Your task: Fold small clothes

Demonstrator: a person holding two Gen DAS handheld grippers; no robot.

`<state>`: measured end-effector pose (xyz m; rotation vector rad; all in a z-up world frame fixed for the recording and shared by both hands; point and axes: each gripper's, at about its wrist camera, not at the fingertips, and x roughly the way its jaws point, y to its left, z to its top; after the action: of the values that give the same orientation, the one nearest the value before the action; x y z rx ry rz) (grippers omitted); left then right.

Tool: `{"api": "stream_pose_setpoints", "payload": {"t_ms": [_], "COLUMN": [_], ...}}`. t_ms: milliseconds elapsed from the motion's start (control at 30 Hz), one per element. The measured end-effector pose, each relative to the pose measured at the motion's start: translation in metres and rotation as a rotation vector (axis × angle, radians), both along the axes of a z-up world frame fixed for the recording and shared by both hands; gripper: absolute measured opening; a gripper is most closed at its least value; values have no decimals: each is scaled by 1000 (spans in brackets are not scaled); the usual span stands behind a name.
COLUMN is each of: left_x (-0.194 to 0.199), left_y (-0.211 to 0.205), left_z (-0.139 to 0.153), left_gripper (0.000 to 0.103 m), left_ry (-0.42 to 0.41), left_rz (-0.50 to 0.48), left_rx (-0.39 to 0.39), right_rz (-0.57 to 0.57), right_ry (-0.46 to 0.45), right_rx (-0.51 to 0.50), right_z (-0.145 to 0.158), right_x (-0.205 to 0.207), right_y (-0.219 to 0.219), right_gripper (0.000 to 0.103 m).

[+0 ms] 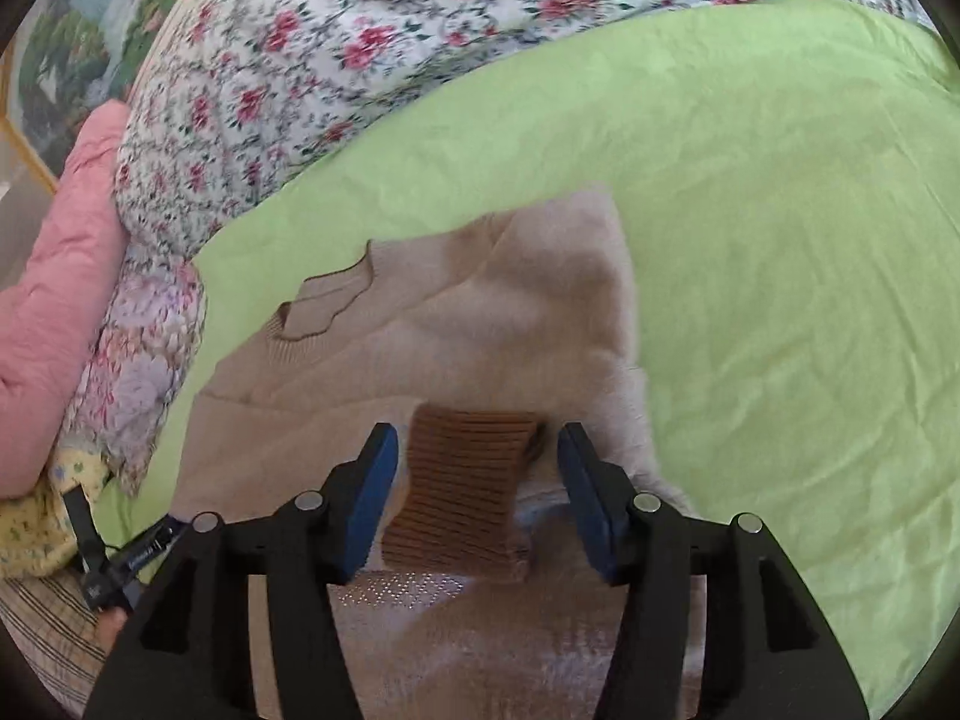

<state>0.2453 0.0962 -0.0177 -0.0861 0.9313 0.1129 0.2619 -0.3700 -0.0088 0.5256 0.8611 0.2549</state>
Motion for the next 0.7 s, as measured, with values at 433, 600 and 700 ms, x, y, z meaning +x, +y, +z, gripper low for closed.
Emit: {"api": "stream_pose_setpoints", "payload": {"t_ms": [433,600,700], "left_x": [3,-7,-10], "left_y": [2,9,23], "left_z": [-2,6,17], "left_gripper": [65,63,66], "left_ry": [11,31,28], "left_rz": [59,-20,-74], "left_rx": [-7,-97,-227], "right_rz": [-59,-54,-67], "right_ry": [-18,25,41], "right_rx": [-158,-145,-118], "right_z": [19,-2,-1], "right_x": [24,21,19], "right_y": [-4,0,-7], "right_gripper": [4,6,10]}}
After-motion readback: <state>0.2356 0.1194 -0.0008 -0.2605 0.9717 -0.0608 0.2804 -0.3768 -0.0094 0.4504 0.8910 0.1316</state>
